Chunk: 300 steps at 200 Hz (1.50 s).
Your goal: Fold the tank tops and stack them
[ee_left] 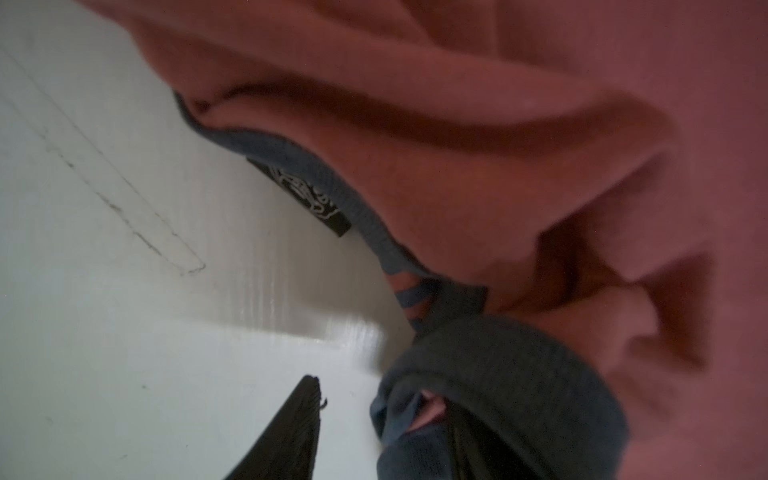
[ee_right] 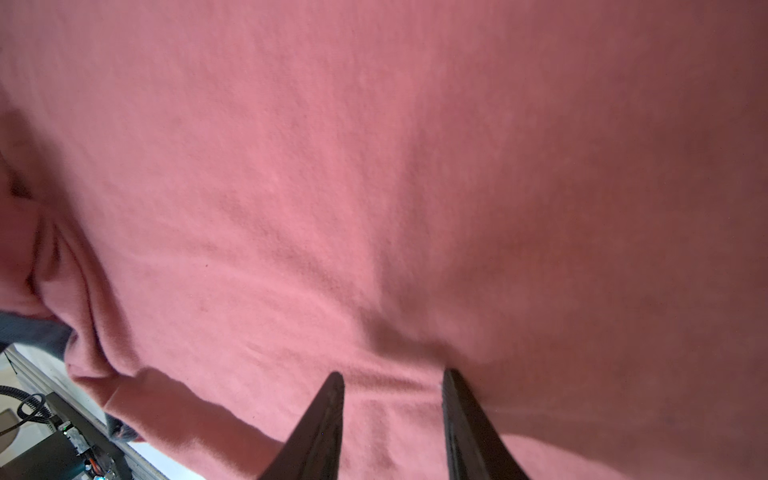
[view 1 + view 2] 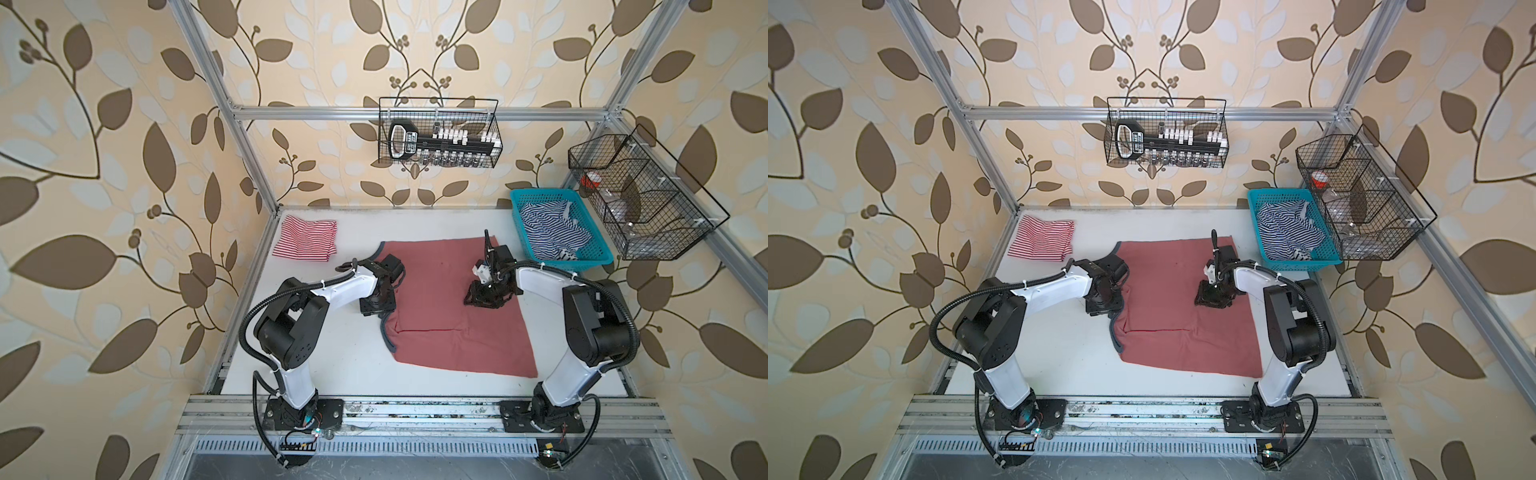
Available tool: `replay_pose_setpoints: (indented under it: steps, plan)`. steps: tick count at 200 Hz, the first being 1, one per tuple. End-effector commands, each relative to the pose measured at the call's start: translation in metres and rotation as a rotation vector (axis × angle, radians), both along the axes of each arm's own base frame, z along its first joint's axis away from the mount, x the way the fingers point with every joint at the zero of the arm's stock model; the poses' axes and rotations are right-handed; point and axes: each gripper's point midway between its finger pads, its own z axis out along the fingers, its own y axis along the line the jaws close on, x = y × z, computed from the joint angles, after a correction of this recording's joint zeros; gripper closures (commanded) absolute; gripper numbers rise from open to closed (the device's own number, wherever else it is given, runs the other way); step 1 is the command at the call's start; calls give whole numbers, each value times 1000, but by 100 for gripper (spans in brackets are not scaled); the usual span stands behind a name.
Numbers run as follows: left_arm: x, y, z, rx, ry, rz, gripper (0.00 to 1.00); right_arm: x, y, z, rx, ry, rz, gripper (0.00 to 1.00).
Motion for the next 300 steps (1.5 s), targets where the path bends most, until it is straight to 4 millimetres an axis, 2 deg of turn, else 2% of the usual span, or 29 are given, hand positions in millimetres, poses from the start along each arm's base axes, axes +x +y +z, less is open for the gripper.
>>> replay_pose_setpoints:
  steps: [1, 34, 80, 95, 112, 151, 169, 191, 235, 261, 277, 300]
  plan:
    - [12, 1, 10, 8, -54, 25, 53, -1, -6, -5, -21, 22, 10, 59]
    - [13, 2, 5, 1, -65, 25, 63, -1, -8, -9, -22, 30, 3, 60]
    - [8, 16, -7, 36, -45, 18, 94, 2, -15, -10, -30, 31, -5, 60]
    - [4, 24, -9, 52, -34, 26, 100, 3, -18, -8, -32, 29, -9, 60]
    - [-1, 36, -6, 83, -31, 31, 100, 3, -23, -9, -39, 32, -15, 60]
    - [-8, 63, 17, 206, -43, -4, 100, 2, -36, -17, -101, 72, -17, 60]
    - [-15, 75, 22, 277, -5, -43, 92, -1, -40, -22, -118, 100, -18, 60]
    - [-30, 88, 17, 351, 83, -77, 81, -3, -41, -27, -125, 117, -19, 60]
    - [-56, 114, 6, 471, 191, -75, 84, -3, -44, -28, -130, 123, -24, 61]
    - [-52, 91, 5, 316, 137, -38, 77, -2, -44, -27, -126, 119, -23, 61]
    - [-43, 71, 12, 192, 79, -7, 72, -2, -45, -27, -126, 122, -25, 61]
    - [-33, 49, 25, 58, 12, 18, 71, -2, -45, -27, -125, 121, -28, 61]
